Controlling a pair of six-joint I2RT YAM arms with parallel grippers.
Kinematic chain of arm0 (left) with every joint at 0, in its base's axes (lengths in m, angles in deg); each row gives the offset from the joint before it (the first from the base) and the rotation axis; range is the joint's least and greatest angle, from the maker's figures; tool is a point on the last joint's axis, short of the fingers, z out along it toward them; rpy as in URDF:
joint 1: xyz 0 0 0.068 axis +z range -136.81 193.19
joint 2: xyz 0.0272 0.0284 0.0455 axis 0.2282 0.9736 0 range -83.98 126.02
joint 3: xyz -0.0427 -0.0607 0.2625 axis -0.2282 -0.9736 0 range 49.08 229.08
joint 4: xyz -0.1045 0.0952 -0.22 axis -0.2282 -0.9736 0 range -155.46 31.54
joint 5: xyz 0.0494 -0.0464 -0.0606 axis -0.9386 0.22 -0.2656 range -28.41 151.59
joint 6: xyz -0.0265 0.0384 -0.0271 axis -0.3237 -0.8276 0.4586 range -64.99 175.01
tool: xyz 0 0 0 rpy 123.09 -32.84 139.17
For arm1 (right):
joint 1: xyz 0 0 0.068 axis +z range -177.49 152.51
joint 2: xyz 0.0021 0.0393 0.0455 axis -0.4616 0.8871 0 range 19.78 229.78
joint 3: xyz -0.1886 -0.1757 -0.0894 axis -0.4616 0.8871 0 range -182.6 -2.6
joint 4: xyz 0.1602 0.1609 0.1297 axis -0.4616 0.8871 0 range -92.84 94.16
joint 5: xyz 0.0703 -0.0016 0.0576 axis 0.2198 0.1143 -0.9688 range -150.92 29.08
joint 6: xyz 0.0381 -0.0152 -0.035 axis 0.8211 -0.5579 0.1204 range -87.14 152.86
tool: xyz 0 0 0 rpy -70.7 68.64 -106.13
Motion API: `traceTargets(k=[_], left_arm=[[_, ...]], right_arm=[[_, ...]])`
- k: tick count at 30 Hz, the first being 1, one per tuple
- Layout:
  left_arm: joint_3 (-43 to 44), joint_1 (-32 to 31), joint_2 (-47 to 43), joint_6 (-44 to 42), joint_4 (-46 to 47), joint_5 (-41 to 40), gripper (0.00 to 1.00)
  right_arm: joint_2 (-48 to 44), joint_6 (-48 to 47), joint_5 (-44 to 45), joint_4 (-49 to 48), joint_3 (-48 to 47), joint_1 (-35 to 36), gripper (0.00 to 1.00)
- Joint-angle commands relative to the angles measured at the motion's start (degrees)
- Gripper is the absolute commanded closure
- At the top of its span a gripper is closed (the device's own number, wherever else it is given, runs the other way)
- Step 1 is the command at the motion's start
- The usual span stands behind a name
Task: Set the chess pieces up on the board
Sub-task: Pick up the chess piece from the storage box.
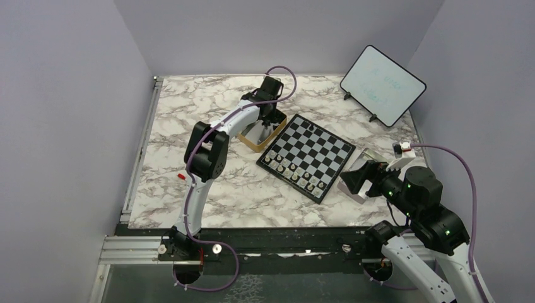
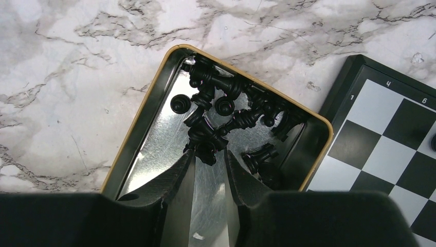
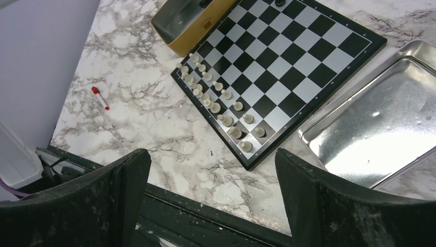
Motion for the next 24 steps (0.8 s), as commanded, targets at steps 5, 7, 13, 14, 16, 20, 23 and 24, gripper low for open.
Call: traceTargets(k=[5,7,13,14,16,20,23,24], left_arm=[[1.28,0.01,2.1,-0.99,-0.5,0.11,0.74],[1.37,0.01,2.23,-0.95,-0.5,0.23,0.75],[1.81,0.01,2.04,-1.6,-0.85,0.08,0.86],[1.96,0.01,1.9,-1.66,-0.93,0.03,0.88],[2.27,0.01,1.61,-1.77,-1.35,0.13,0.91],[3.02,0.01,0.23,-1.8,-2.59,0.67,0.94],[3.38,0.01,-1.24,-1.95,-3.29,0.19,0.94],[3.47,0.01,-1.76,-2.04,-3.54,-0.03,0.94]], right_arm=[[-0.72,0.23,0.67,0.17,0.22,0.27,0.04],[-0.77,0.23,0.72,0.21,0.23,0.31,0.04],[-1.33,0.23,0.78,0.27,0.22,0.29,0.04],[-1.42,0.23,0.83,0.26,0.34,0.29,0.04],[-1.52,0.23,0.91,0.28,0.38,0.28,0.04],[-1.61,0.23,0.91,0.12,0.54,0.32,0.04],[-1.65,0.26,0.91,0.02,0.57,0.27,0.04],[-1.69,0.31,0.91,0.02,0.58,0.31,0.04]])
